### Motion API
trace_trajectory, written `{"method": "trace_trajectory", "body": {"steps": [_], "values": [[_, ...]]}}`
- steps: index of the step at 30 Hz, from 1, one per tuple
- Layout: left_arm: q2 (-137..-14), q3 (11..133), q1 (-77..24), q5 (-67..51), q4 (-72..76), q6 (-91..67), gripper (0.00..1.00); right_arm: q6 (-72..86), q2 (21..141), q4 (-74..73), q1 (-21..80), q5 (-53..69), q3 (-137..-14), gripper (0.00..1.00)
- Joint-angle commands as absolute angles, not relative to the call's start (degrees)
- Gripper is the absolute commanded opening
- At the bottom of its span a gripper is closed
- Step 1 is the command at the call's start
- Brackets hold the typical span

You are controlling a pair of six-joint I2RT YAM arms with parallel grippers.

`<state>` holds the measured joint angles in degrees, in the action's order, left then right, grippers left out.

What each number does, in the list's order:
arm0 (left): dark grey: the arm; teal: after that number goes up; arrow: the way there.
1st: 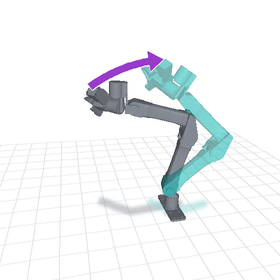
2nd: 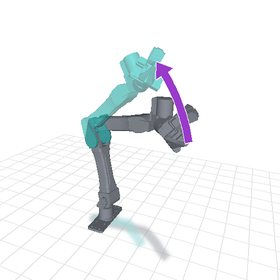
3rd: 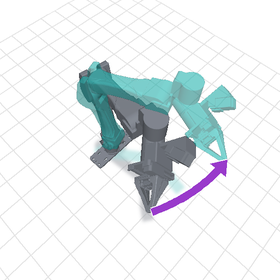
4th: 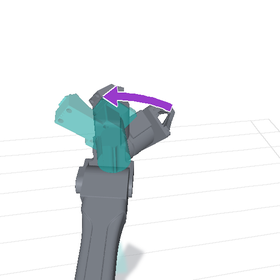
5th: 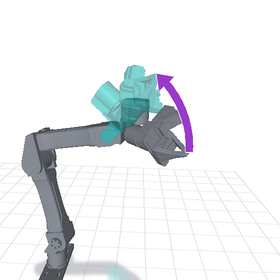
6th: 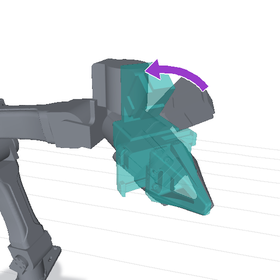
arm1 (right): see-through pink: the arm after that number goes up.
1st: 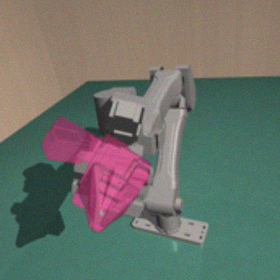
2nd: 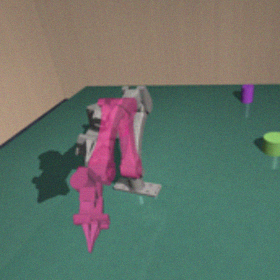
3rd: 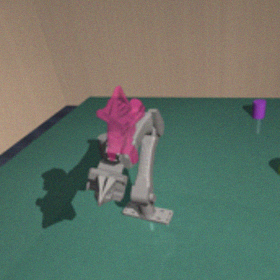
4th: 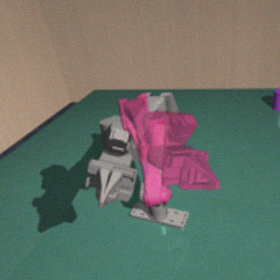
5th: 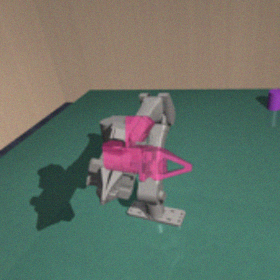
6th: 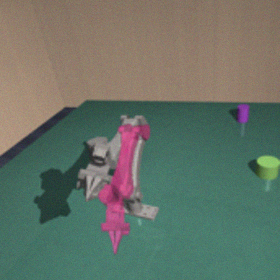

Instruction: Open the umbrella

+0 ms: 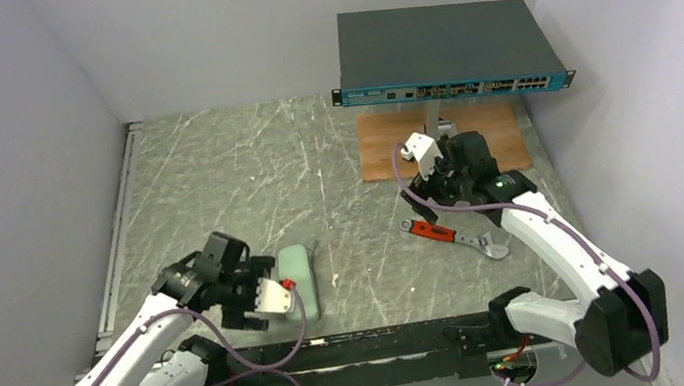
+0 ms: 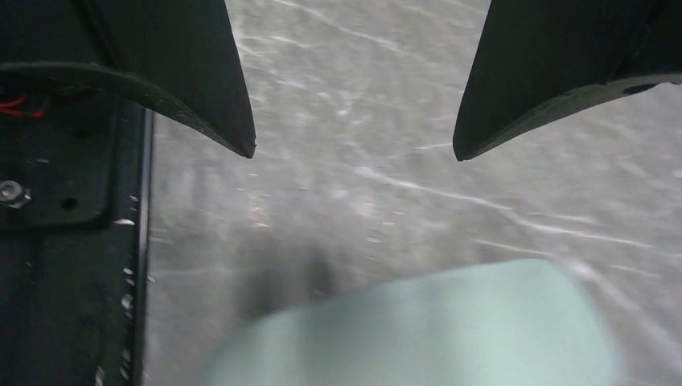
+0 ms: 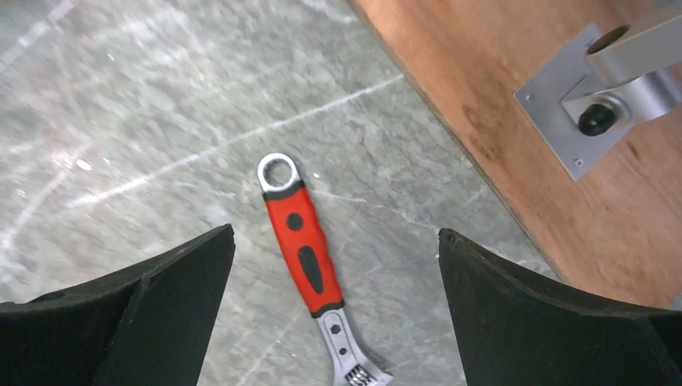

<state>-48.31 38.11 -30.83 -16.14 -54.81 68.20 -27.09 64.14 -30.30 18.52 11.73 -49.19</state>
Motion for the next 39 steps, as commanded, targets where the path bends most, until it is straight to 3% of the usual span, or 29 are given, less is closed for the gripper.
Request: {"method": "trace_trajectory", "body": {"steps": [1,5,12,20,23,30,39], "values": [[-49.3,32.5,-30.9,-13.2,-52.2,67.3,1.00,-16.7,57.3,-25.3,18.4,15.1,-49.0,1.00],[-59.4,35.1,-33.3,-14.3,-47.1,61.3,0.98,-10.8,58.2,-26.6,18.3,11.8,-51.2,1.00],[-70.8,39.2,-47.0,-14.0,-34.6,50.0,0.93,-5.1,52.2,-23.4,16.7,1.1,-46.8,1.00],[-77.6,47.9,-50.7,-14.7,-23.7,25.3,0.95,-14.9,52.4,-35.2,16.7,10.1,-47.9,1.00],[-76.0,47.6,-48.7,-14.9,-22.9,20.8,0.97,-16.3,55.2,-39.1,16.7,13.0,-50.0,0.99],[-59.1,38.3,-36.5,-18.9,-16.2,11.1,1.00,-12.1,55.7,-38.2,16.8,11.9,-48.2,0.97],[-51.7,42.0,-22.9,-17.7,-23.1,2.5,1.00,-7.7,62.1,-35.4,24.1,16.9,-49.5,0.98]]}}
